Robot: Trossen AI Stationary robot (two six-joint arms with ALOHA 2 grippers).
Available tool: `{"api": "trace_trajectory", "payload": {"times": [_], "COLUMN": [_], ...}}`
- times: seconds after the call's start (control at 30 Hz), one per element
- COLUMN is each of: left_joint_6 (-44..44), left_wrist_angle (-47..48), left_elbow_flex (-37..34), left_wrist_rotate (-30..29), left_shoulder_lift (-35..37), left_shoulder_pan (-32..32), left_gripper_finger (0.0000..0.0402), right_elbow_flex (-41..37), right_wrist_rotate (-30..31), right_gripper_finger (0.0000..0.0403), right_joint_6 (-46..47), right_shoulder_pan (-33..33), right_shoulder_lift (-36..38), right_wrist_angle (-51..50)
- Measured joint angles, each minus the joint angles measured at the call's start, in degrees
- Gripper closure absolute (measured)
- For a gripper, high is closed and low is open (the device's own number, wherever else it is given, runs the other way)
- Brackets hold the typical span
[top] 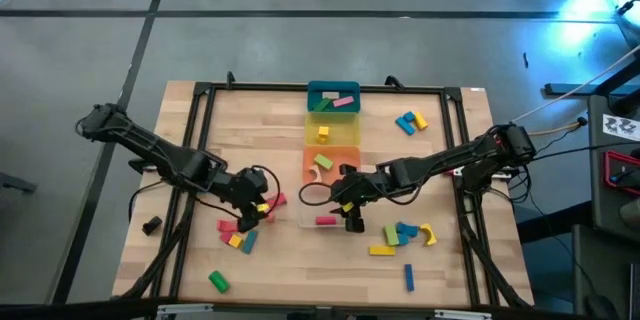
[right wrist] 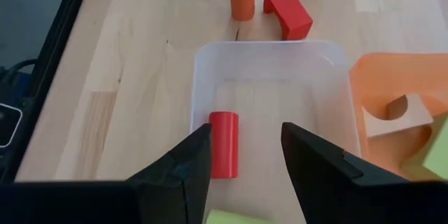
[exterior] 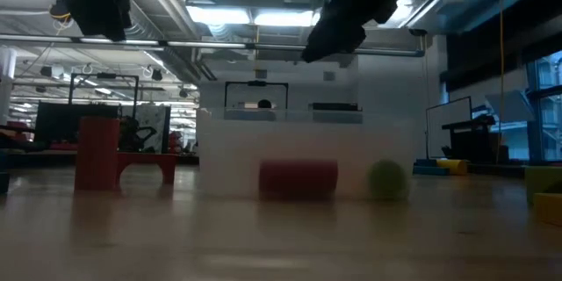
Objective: Sort blocks by size
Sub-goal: Put the orange cylindrical block into the transparent bin
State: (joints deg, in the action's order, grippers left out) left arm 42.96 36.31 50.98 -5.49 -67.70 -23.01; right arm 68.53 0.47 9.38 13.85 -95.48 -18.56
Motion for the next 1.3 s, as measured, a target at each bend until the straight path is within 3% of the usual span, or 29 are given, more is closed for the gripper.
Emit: {"api": "trace_trajectory", "payload": {"times": [0.2,0.5,0.97,1.3], "left_joint_6": [-6.45,-12.38,-16.56,-17.22], "left_wrist_angle": [-1.26,-0.82,-0.61,-0.89], "left_elbow_flex": [0.0,0.0,0.0,-0.02], "left_wrist_rotate": [3.33,2.03,-1.32,-1.84], "left_shoulder_lift": [-6.0,-9.84,-16.27,-20.32], "left_shoulder_pan": [-0.26,-0.22,-0.19,-0.21], "left_gripper_finger": [0.0171,0.0173,0.0174,0.0174], "right_elbow_flex": [3.25,10.54,11.52,11.5], "right_wrist_rotate": [0.0,0.0,0.58,4.12], "right_gripper_finger": [0.023,0.023,0.023,0.023], "right_joint_6": [-2.55,-6.47,-8.41,-6.48], "right_shoulder_pan": [0.0,0.0,0.0,0.0], "right_shoulder_lift": [0.0,0.0,0.61,5.62], "right_wrist_angle": [-5.21,-14.81,-21.46,-32.59]}}
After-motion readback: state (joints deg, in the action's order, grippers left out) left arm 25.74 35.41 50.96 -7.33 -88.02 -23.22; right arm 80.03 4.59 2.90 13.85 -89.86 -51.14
